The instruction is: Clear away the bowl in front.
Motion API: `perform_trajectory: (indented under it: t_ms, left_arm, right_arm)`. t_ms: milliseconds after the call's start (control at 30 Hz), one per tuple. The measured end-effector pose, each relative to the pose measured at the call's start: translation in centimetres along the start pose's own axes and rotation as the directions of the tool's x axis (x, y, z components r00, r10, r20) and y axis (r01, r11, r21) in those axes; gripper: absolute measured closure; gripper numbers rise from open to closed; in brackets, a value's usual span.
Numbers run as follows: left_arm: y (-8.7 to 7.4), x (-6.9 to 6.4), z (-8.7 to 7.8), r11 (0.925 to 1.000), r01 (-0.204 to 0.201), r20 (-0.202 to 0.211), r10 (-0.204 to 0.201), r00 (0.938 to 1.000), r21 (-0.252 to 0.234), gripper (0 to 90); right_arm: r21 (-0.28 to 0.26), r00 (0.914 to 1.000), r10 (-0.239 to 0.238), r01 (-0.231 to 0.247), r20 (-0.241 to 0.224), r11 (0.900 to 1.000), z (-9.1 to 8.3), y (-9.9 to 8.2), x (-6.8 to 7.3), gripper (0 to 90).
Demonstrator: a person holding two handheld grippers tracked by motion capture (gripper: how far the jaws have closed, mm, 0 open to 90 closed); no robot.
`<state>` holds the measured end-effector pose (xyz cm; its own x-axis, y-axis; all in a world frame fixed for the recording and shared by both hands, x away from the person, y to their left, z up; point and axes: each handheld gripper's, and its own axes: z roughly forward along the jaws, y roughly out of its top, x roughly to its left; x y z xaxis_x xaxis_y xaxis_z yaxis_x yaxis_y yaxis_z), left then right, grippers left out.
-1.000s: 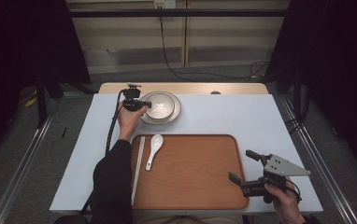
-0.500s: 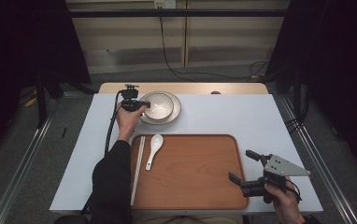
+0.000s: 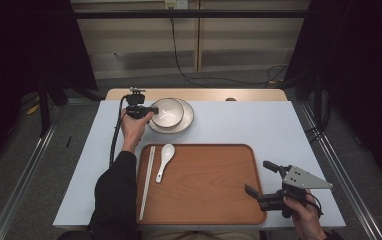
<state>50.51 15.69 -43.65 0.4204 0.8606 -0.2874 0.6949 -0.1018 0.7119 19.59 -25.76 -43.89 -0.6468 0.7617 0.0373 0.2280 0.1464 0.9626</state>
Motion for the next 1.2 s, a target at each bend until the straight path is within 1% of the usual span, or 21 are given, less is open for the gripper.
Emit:
perform_trajectory:
  t_ms: [33, 67, 100, 167, 200, 233, 267, 300, 333, 367, 433, 500, 533, 567, 600, 633, 700, 767, 933, 1067, 1200]
  left_arm:
    - [0.0, -0.1, -0.2, 0.9999, 0.003, 0.007, -0.003, 1.0000, -0.014, 82.1]
    - [0.1, -0.1, -0.5, 0.9999, -0.006, 0.008, 0.006, 0.9999, -0.011, 82.1]
    - [0.1, -0.3, -0.6, 0.9997, -0.004, 0.013, 0.004, 0.9999, -0.025, 82.1]
    - [0.2, -0.5, -1.0, 0.9995, -0.010, 0.018, 0.011, 0.9998, -0.028, 82.1]
    - [0.3, -0.7, -1.2, 0.9992, -0.010, 0.015, 0.010, 0.9998, -0.039, 82.0]
    - [0.3, -0.7, -1.4, 0.9992, -0.021, 0.022, 0.022, 0.9995, -0.033, 82.0]
    - [0.2, -0.8, -1.4, 0.9993, -0.017, 0.034, 0.018, 0.9993, -0.034, 82.0]
    - [0.2, -0.9, -1.5, 0.9990, -0.013, 0.032, 0.015, 0.9994, -0.042, 82.0]
    - [0.2, -1.0, -1.7, 0.9988, -0.028, 0.033, 0.030, 0.9990, -0.040, 82.0]
    - [0.1, -1.1, -1.7, 0.9987, -0.023, 0.034, 0.025, 0.9991, -0.046, 82.0]
    - [0.1, -1.3, -1.9, 0.9982, -0.030, 0.043, 0.032, 0.9985, -0.052, 82.0]
    - [0.1, -1.6, -2.1, 0.9980, -0.034, 0.052, 0.037, 0.9980, -0.053, 82.0]
    - [0.1, -1.8, -2.2, 0.9979, -0.038, 0.064, 0.042, 0.9971, -0.052, 82.0]
    - [0.1, -1.8, -2.2, 0.9977, -0.047, 0.066, 0.050, 0.9966, -0.048, 82.0]
    - [0.1, -2.0, -2.2, 0.9978, -0.040, 0.069, 0.044, 0.9967, -0.052, 82.0]
    - [0.1, -2.1, -2.3, 0.9976, -0.047, 0.075, 0.051, 0.9959, -0.051, 82.0]
    - [0.1, -2.3, -2.4, 0.9973, -0.060, 0.077, 0.063, 0.9950, -0.043, 82.0]
    - [0.1, -2.6, -2.5, 0.9965, -0.067, 0.080, 0.071, 0.9943, -0.049, 82.0]
    - [0.0, -2.8, -2.6, 0.9972, -0.053, 0.094, 0.058, 0.9939, -0.053, 82.0]
    - [-0.1, -3.4, -2.9, 0.9957, -0.071, 0.105, 0.077, 0.9914, -0.058, 82.0]
    - [0.0, -4.1, -3.1, 0.9951, -0.073, 0.119, 0.080, 0.9896, -0.067, 82.0]
  right_arm:
    - [-0.003, 1.0000, 0.001, -0.001, -0.003, 1.0000, 0.0, 0.0, 0.0, 1.9]
    - [0.000, 1.0000, -0.001, 0.001, 0.000, 1.0000, 0.0, 0.0, 0.0, 1.9]
    - [0.001, 1.0000, 0.000, 0.000, -0.002, 1.0000, 0.0, 0.0, 0.0, 1.9]
    - [-0.004, 1.0000, -0.002, 0.002, -0.008, 1.0000, 0.0, 0.0, 0.0, 1.9]
    - [-0.002, 1.0000, -0.002, 0.002, -0.007, 1.0000, 0.0, 0.0, 0.0, 1.9]
    - [-0.002, 1.0000, -0.002, 0.002, -0.007, 1.0000, 0.0, 0.0, 0.0, 1.9]
    - [-0.003, 1.0000, -0.003, 0.003, -0.008, 1.0000, 0.0, 0.0, 0.0, 1.9]
    - [-0.003, 1.0000, -0.003, 0.003, -0.008, 1.0000, 0.0, 0.0, 0.0, 1.9]
    - [-0.003, 1.0000, -0.001, 0.001, -0.008, 1.0000, 0.0, 0.0, 0.0, 1.9]
    - [-0.002, 1.0000, -0.001, 0.001, -0.008, 1.0000, 0.0, 0.0, 0.0, 1.9]
    - [-0.002, 1.0000, -0.002, 0.002, -0.007, 1.0000, 0.0, 0.0, 0.0, 1.9]
    - [-0.001, 1.0000, -0.001, 0.001, 0.000, 1.0000, 0.0, 0.0, 0.1, 1.9]
    - [-0.001, 1.0000, -0.001, 0.001, 0.000, 1.0000, 0.0, 0.0, 0.1, 1.9]
    - [0.000, 1.0000, -0.002, 0.002, 0.000, 1.0000, 0.0, 0.0, 0.1, 1.9]
    - [-0.002, 1.0000, 0.000, 0.000, -0.006, 1.0000, 0.0, 0.0, 0.0, 1.9]
    - [-0.002, 1.0000, 0.000, 0.000, -0.006, 1.0000, 0.0, 0.0, 0.0, 1.9]
    - [-0.001, 1.0000, -0.003, 0.003, 0.000, 1.0000, 0.0, 0.0, 0.1, 1.9]
    - [-0.001, 1.0000, -0.003, 0.003, 0.000, 1.0000, 0.0, 0.0, 0.1, 1.9]
    - [-0.002, 1.0000, -0.003, 0.003, 0.000, 1.0000, 0.0, 0.0, 0.1, 1.9]
    - [-0.002, 1.0000, -0.006, 0.006, -0.005, 1.0000, 0.0, 0.0, 0.0, 1.9]
    - [-0.003, 1.0000, -0.006, 0.006, -0.007, 1.0000, 0.0, 0.0, 0.0, 1.9]
